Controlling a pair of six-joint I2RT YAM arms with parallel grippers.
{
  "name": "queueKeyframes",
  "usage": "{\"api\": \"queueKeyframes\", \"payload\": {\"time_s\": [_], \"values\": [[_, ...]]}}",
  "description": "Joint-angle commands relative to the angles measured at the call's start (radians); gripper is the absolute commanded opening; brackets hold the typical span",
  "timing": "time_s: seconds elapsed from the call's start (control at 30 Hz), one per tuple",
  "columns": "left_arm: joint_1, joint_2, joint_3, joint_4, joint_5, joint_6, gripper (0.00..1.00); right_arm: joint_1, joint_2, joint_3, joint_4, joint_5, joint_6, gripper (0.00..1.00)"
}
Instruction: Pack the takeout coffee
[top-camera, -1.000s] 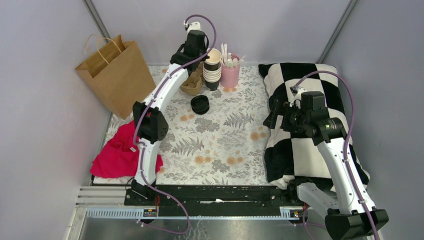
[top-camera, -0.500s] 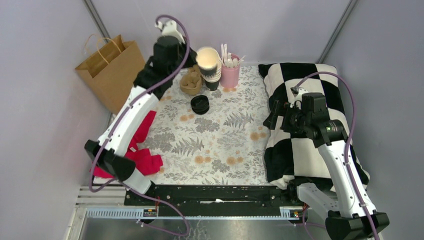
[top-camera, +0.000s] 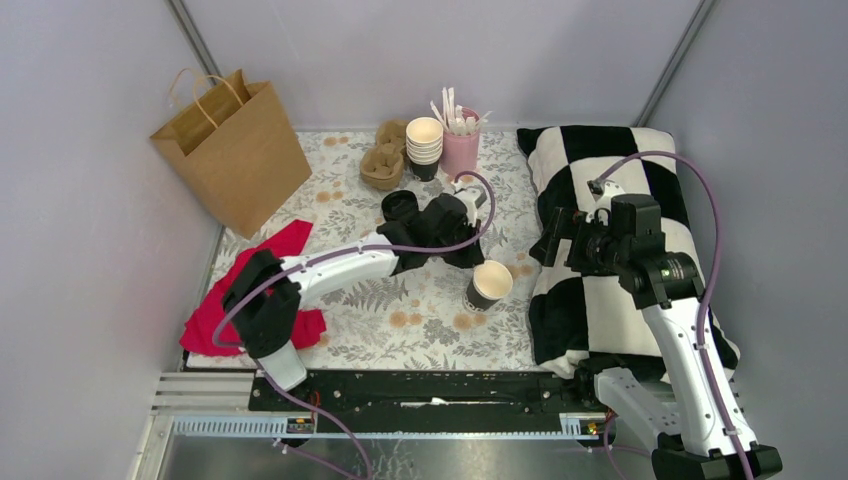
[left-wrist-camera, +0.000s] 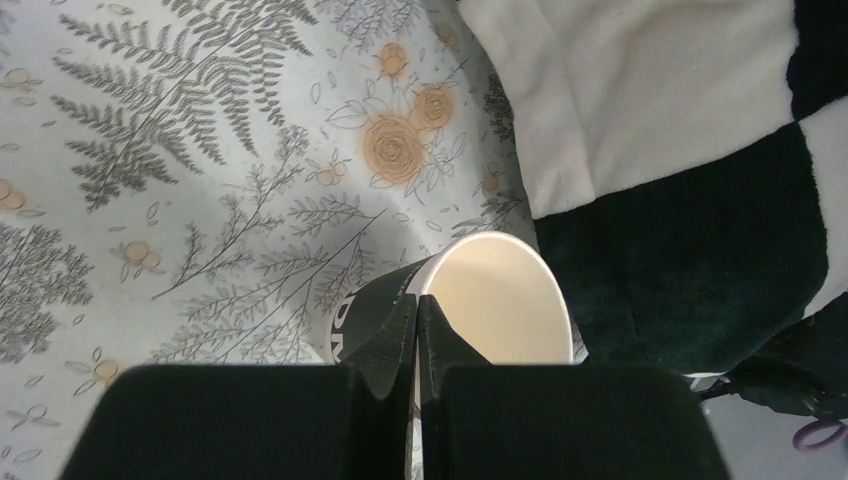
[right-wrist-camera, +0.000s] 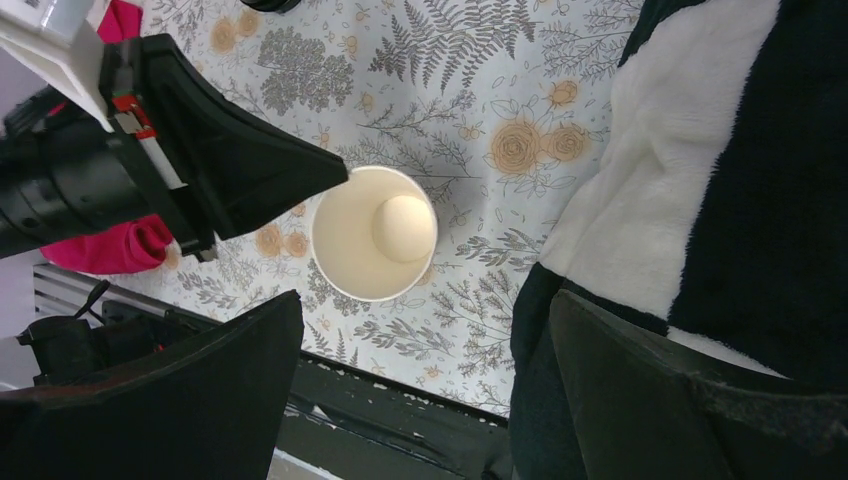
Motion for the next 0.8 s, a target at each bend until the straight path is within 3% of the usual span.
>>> {"api": "queueKeyframes", "payload": {"time_s": [0.0,0.37,0.57,0.63,0.77], "values": [[-0.005,-0.005,-0.016,0.206,0.015,0.033,0.0,0.006,-0.019,-0.004,-0.019,0.002,0.007,1.0],[0.067,0.17,0.116,0.283,0.059,0.132,0.0,0.006,-0.01,0.001,-0.025,-0.013,0.033,1.0],[0.087,0.153,0.067,0.297,0.096,0.13,0.05,0.006,-0.008,-0.002,-0.043,-0.004,0.026,1.0],[0.093,0.127,0.034,0.289,0.091,0.126,0.13,0.006,0.001,-0.002,-0.036,-0.007,0.025,1.0],[0.141,0.056,0.025,0.23,0.049,0.136,0.51,0.006,0.027,0.001,-0.012,-0.015,0.029,1.0]]}}
